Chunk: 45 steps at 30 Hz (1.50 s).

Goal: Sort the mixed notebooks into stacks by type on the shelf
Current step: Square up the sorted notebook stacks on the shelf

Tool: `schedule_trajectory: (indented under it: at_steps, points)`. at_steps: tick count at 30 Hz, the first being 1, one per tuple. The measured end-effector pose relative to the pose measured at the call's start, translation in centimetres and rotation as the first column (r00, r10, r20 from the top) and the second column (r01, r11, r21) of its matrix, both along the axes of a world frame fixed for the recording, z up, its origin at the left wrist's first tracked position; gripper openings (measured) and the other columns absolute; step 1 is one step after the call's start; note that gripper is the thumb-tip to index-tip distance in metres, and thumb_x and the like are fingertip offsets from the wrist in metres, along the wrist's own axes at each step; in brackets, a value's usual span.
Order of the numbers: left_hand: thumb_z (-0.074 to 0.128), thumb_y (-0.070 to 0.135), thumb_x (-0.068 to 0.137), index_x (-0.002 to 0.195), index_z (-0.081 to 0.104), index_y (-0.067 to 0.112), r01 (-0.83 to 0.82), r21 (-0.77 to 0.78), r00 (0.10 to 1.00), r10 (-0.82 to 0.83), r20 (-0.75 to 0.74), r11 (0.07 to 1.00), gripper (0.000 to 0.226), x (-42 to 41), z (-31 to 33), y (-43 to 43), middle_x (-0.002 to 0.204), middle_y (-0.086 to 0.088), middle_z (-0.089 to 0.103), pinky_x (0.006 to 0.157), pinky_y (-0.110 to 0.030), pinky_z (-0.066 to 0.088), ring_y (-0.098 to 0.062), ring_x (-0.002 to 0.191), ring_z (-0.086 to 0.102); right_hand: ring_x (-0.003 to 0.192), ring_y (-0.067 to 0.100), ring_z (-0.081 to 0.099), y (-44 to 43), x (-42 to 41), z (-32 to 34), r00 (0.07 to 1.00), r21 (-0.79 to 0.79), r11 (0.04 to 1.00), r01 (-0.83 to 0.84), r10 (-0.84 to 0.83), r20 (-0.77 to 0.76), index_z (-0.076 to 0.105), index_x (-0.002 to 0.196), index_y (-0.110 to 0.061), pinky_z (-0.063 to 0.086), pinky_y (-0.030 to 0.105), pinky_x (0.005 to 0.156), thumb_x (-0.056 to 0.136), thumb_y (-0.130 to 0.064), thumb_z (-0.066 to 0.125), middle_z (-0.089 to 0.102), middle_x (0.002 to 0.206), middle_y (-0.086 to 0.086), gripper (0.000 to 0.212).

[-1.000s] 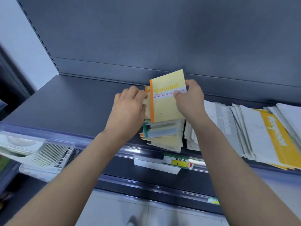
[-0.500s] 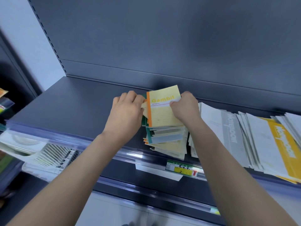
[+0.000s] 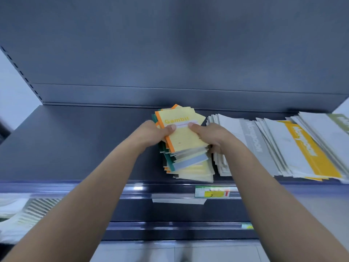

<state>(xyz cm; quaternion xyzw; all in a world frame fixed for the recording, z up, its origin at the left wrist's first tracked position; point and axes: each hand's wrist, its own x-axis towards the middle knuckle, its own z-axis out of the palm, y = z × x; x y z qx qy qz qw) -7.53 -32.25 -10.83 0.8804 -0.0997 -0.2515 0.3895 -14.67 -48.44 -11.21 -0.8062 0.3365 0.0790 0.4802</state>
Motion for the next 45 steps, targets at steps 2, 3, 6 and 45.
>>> schedule_trajectory:
  at_steps: [2,3,6,45]
  points:
    - [0.053,0.047,0.091,0.073,0.052,0.017,0.064,0.005,0.998,-0.064,0.002,0.998,0.035,0.1,-0.2,-0.1,0.072,0.008,0.053,0.054,-0.022,0.035,-0.004,0.064,0.046,0.098,0.03,0.061,0.5,0.3,0.0,0.998,-0.014,1.0,-0.022,0.021,-0.063,0.057,0.113,-0.008,0.05,0.043,0.09,0.078,-0.07,0.049,0.062,0.114,0.009,0.071]
    - [0.052,0.046,0.092,0.082,0.056,0.016,0.101,0.003,0.995,-0.101,-0.009,0.995,0.032,0.2,-0.4,-0.1,0.077,0.007,0.055,0.059,-0.023,0.039,-0.006,0.067,0.048,0.101,0.031,0.059,0.8,0.4,0.3,0.996,-0.028,0.999,-0.031,0.029,-0.09,0.053,0.121,-0.009,0.049,0.045,0.091,0.078,-0.071,0.048,0.059,0.119,0.009,0.075]
    - [0.054,0.054,0.088,0.115,0.055,0.024,0.155,0.006,0.978,-0.152,-0.144,0.988,0.041,0.6,-0.4,0.3,0.108,0.004,0.061,0.079,-0.034,0.048,-0.019,0.095,0.058,0.1,0.029,0.057,1.1,1.0,0.2,0.994,-0.044,0.999,-0.029,0.024,-0.11,0.052,0.123,-0.012,0.048,0.042,0.09,0.08,-0.07,0.047,0.057,0.119,0.006,0.073]
    - [0.063,0.04,0.081,0.098,0.068,0.019,-0.205,-0.478,0.796,-0.138,-0.589,0.854,0.028,1.1,-1.5,-2.4,0.099,-0.007,0.072,0.092,-0.041,0.046,-0.027,0.092,0.065,0.124,0.035,0.044,-0.8,0.9,-0.3,0.984,0.142,0.99,-0.004,0.029,-0.177,0.039,0.136,-0.019,0.038,0.057,0.098,0.074,-0.077,0.046,0.047,0.136,0.006,0.085]
